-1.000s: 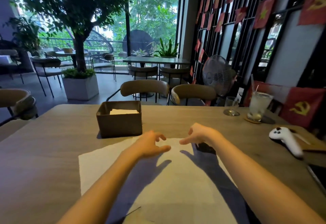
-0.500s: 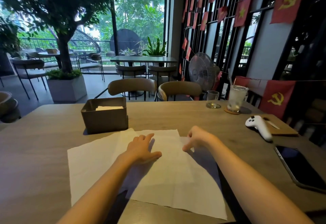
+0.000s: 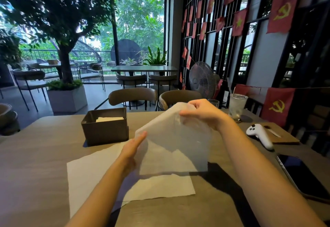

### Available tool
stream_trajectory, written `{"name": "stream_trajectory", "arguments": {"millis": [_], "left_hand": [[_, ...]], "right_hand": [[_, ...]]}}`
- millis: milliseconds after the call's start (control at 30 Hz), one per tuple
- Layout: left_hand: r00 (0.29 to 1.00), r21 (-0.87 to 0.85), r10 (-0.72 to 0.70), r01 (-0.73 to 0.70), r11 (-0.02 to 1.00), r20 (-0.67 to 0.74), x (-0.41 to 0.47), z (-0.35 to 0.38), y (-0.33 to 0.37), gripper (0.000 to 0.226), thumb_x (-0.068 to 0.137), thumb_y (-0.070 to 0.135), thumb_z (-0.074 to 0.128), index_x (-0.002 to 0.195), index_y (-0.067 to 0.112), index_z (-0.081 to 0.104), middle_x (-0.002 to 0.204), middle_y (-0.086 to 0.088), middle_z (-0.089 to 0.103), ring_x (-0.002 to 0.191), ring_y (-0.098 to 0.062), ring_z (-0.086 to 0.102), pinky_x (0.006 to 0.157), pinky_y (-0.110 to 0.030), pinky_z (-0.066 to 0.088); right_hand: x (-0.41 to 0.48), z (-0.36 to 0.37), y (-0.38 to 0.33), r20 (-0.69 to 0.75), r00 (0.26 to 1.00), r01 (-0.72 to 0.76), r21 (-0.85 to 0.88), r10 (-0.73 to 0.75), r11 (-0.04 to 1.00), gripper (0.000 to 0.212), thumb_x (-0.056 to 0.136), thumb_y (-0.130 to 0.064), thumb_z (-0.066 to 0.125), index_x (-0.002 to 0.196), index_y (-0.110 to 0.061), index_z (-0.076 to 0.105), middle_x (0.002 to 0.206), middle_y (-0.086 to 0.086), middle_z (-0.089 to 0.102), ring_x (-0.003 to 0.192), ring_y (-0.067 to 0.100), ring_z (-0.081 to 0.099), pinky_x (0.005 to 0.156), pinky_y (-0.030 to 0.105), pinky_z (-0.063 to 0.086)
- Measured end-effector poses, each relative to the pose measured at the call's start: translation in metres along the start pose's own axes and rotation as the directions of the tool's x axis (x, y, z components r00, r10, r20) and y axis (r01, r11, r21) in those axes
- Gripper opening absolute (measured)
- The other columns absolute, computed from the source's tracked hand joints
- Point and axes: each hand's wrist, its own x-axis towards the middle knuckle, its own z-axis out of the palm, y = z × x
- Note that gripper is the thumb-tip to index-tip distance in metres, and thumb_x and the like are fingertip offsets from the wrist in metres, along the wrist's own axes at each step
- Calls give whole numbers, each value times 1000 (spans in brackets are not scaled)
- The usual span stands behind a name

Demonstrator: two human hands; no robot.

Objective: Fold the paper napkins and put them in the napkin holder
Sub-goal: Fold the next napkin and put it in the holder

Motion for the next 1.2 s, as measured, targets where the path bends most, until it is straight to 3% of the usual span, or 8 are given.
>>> {"name": "stream_trajectory", "arguments": {"millis": [100,200,333,533,667,867,1067,1200], "left_hand": [[985,-582,-105,166,796,138,-3,-13,-5,59,74,59,62,110,12,61,97,-18,73,102,-40,61,82,-57,53],[963,-713,21,185,676,269,-1,-26,-20,93,51,66,74,123,11,53,124,-22,62,120,-45,50,102,-58,38],[905,-594,112,172,786,410,-4,-11,-20,110,32,49,91,126,10,51,132,-19,57,116,-40,58,97,-57,42],[994,-88,100,-95,992,53,0,13,7,37,84,22,65,120,14,57,107,-8,69,99,-24,64,76,-39,53],[990,162,132,-124,979,-45,-1,6,24,23,86,18,63,108,16,59,103,-8,67,94,-24,65,73,-37,55],[979,431,190,-201,879,70,-4,-17,48,19,84,18,64,102,20,58,105,-8,65,95,-20,65,72,-29,54],[972,494,174,-229,839,155,-11,-42,71,32,90,18,55,121,10,56,112,-13,64,101,-26,65,79,-34,55],[965,454,209,-260,852,162,-18,-49,88,18,92,9,51,104,18,62,106,-12,64,100,-27,63,81,-37,53]], "right_hand": [[5,-4,-6,-50,999,16,236,-5,972,23,82,-23,74,93,-3,68,85,13,65,77,23,59,64,30,51],[13,0,-3,-114,993,37,421,12,906,26,83,-19,73,102,-3,68,98,15,68,90,25,63,81,38,55],[18,11,8,-108,994,38,600,34,799,29,90,-20,64,113,-3,59,99,12,66,92,24,63,69,31,57],[22,22,40,73,990,-134,740,119,659,40,92,-20,60,131,-15,55,126,17,64,115,36,61,98,56,47],[18,21,56,135,967,-247,695,215,676,38,89,-24,65,126,-21,55,122,16,66,111,35,63,90,57,51],[13,22,66,142,955,-296,540,261,788,35,90,-30,62,122,-15,59,115,14,69,102,32,67,77,44,55],[9,26,67,167,966,-251,438,196,864,31,92,-17,59,123,-19,61,125,9,64,116,29,59,98,53,48],[7,19,57,189,978,-173,516,85,839,30,96,-6,48,115,-21,66,121,12,62,111,30,61,86,43,57]]}}
